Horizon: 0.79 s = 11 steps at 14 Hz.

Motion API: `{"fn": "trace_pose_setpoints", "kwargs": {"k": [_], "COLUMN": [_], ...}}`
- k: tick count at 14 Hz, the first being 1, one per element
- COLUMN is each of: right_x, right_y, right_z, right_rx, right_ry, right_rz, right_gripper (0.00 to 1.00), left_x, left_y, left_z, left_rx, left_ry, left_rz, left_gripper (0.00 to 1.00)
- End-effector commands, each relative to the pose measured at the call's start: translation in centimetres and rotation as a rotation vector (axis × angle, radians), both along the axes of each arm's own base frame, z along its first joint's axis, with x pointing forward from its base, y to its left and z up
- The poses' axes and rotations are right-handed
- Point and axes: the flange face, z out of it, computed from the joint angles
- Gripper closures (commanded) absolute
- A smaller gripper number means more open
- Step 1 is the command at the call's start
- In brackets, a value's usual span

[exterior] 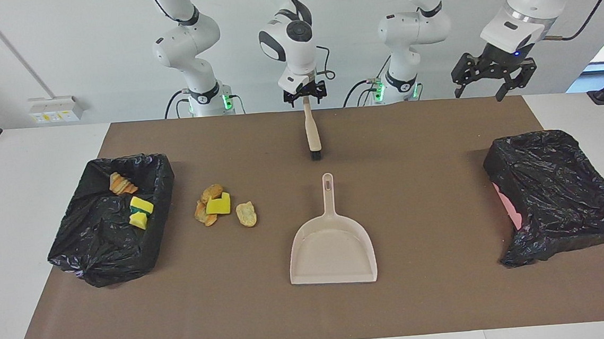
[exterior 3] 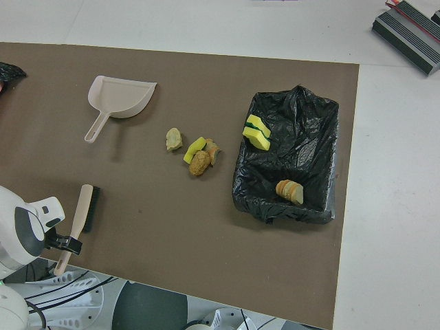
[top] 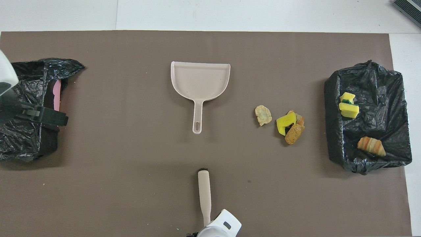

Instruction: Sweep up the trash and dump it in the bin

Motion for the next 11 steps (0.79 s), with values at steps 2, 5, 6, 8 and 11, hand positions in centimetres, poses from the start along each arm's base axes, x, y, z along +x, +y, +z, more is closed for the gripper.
{"fn": "trace_pose_setpoints", "kwargs": {"k": [2, 5, 6, 8, 11], "right_x": [-0.3, 0.6, 0.7, 1.3, 3.2], "right_y": [0.0, 0.5, 0.4, -0.2, -4.3], "right_z": [-0.1, 1.1, 1.7, 3.0, 7.4], "right_rx": [0.014, 0.025, 0.016, 0.002, -0.035], "right_ry": [0.002, -0.001, 0.012, 0.017, 0.003], "right_rz": [-0.034, -0.069, -0.066, -0.063, -0.078], "right_gripper": [0.94, 1.0, 1.0, 1.0, 1.0], "left_x": [1.0, 1.4, 1.2, 1.0, 0.3], "left_y": [-8.6, -14.9, -17.5, -21.6, -27.2], "left_z": [-4.2, -7.6, -9.5, -12.5, -17.9], "left_rx": [-0.025, -0.042, -0.036, -0.037, -0.034], "left_ry": [-0.065, -0.074, -0.057, -0.055, -0.04], "left_rz": [-0.027, 0.017, -0.02, -0.026, 0.013], "left_gripper": [0.0, 0.0, 0.0, 0.0, 0.0]}}
